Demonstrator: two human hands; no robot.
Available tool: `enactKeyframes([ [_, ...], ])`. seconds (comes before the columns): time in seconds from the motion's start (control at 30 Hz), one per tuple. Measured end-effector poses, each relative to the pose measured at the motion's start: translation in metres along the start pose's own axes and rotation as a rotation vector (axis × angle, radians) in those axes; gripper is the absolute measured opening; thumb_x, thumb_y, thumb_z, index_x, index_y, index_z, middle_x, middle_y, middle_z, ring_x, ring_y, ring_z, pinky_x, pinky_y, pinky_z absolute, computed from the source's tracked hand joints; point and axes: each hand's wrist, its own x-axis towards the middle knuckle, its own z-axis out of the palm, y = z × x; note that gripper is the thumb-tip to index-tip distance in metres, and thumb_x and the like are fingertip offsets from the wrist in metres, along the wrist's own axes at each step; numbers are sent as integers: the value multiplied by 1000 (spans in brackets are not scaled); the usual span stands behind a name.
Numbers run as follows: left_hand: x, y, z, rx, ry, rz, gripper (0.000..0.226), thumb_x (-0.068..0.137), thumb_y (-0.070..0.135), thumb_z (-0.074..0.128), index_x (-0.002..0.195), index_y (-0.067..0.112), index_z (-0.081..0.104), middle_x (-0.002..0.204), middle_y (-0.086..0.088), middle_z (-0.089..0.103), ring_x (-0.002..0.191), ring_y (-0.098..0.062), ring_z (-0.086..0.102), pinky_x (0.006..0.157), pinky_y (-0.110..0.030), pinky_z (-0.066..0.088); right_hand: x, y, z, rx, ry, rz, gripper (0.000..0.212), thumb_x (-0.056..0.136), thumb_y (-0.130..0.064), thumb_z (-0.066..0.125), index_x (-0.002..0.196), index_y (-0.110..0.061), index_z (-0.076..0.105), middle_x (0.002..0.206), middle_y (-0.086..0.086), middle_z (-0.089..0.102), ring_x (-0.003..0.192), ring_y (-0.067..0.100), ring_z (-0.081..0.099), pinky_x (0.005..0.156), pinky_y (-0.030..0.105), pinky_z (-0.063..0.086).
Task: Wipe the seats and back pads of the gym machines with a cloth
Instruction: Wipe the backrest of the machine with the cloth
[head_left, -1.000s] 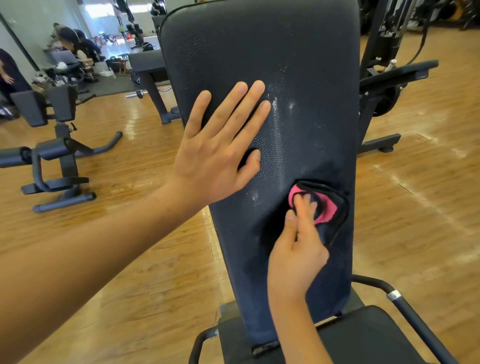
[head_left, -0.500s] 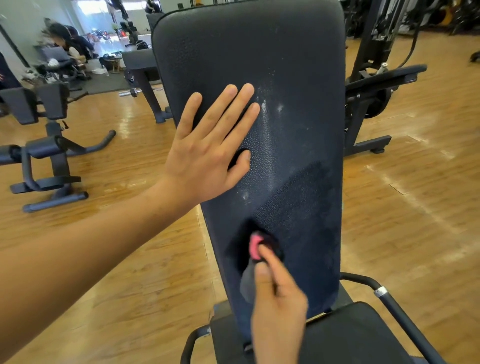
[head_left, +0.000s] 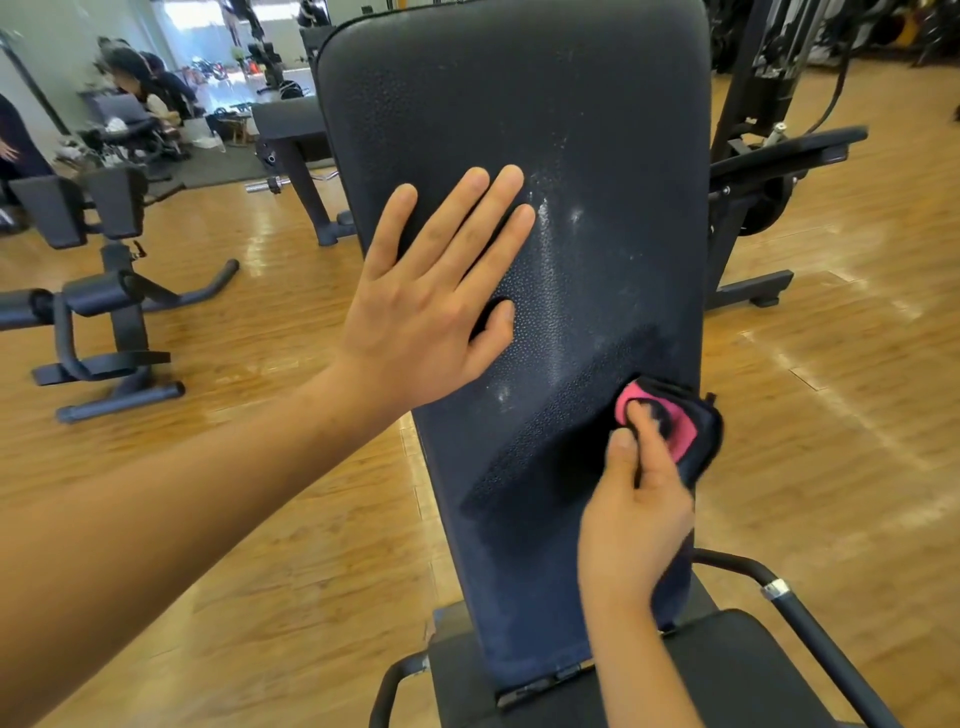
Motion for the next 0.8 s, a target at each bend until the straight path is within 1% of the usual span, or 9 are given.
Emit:
enactKeyframes([
  [0.07,0,0,0,-10,-3,-2,60,103,37,44,157,13,40,166,-7,32,155,-23,27,124,-55,19,-29,-3,6,24,-74,-69,29,95,-23,60,122,-32,68,123,-10,65,115,-3,58,97,17,45],
  [0.13,0,0,0,-6,-3,-6,60,103,37,44,157,13,40,166,-7,32,155,-23,27,124,-55,19,-62,-2,17,84,-157,-137,35,94,-12,63,124,-28,66,129,-15,57,128,-4,48,101,10,39],
  [0.3,0,0,0,2,-2,-5,60,103,38,44,157,14,40,166,-7,32,155,-23,28,124,-54,18,-132,18,33,53,-270,-262,43,86,-6,63,121,-30,69,128,-20,63,125,6,56,100,27,49],
  [0.4,0,-1,0,3,-7,-1,60,103,38,43,157,14,39,166,-7,32,155,-24,27,124,-54,18,-148,16,28,61,-304,-185,55,76,-2,69,114,-42,70,116,-26,67,110,2,65,89,21,52],
  [0.53,0,-1,-2,-4,-9,6,60,103,38,43,157,13,40,165,-8,32,154,-24,28,124,-54,19,-112,-13,1,259,-95,213,35,82,-25,68,95,-57,71,92,-21,74,91,3,68,81,18,52],
  [0.6,0,-1,-2,-7,-13,5,60,103,37,43,157,13,40,166,-8,32,154,-24,28,124,-54,19,-71,-29,-17,346,9,313,26,86,-29,64,102,-48,73,97,-12,75,99,11,67,94,38,52],
  [0.67,1,0,-2,-5,-14,3,60,103,37,43,158,13,39,166,-8,31,154,-24,28,124,-54,19,-27,-43,-29,424,57,291,26,95,-25,58,109,-42,72,109,-8,73,111,17,65,104,53,45],
  [0.7,1,0,-2,-5,-14,4,60,103,37,42,158,13,39,166,-7,31,155,-23,27,124,-54,19,-6,-49,-31,413,79,223,26,97,-24,55,111,-40,72,113,-8,72,114,15,64,105,52,45],
  [0.8,1,0,-2,-3,-13,5,60,103,37,43,158,13,38,166,-7,31,155,-23,27,124,-53,19,39,-64,-24,290,98,21,28,99,-21,53,120,-31,69,116,-14,70,112,3,62,99,30,49],
])
